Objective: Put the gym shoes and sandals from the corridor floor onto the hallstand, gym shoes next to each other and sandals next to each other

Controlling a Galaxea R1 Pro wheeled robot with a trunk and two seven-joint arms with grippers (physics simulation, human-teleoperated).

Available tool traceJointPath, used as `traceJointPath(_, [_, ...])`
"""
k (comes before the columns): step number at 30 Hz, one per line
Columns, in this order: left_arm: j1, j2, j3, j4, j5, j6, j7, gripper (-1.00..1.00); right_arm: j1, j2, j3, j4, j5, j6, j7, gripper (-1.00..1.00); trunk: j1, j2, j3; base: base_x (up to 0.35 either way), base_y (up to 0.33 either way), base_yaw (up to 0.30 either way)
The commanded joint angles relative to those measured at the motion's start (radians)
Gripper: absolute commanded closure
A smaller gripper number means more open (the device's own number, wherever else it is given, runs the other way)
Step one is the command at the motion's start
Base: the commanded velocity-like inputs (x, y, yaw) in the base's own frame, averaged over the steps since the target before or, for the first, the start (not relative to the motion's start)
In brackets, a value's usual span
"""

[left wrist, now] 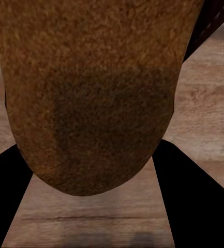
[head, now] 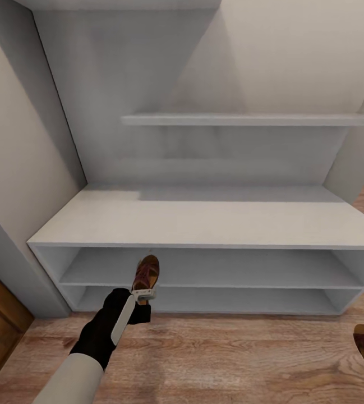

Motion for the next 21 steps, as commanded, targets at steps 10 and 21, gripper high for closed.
traceJointPath(10, [0.0, -0.001, 0.001, 0.038, 0.001, -0.001, 0.0, 1.0, 0.001, 0.0, 0.0, 0.0, -0.003, -0.002, -0.001, 1.0, 0.0, 0.0, 0.0, 0.002, 0.0, 0.0])
traceJointPath(21, [0.0, -0.001, 0.0, 0.039, 0.002, -0.001, -0.001, 1.0, 0.001, 0.0, 0.0, 0.0, -0.003, -0.002, -0.001, 1.0, 0.0, 0.0, 0.0, 0.097, 0.0, 0.0])
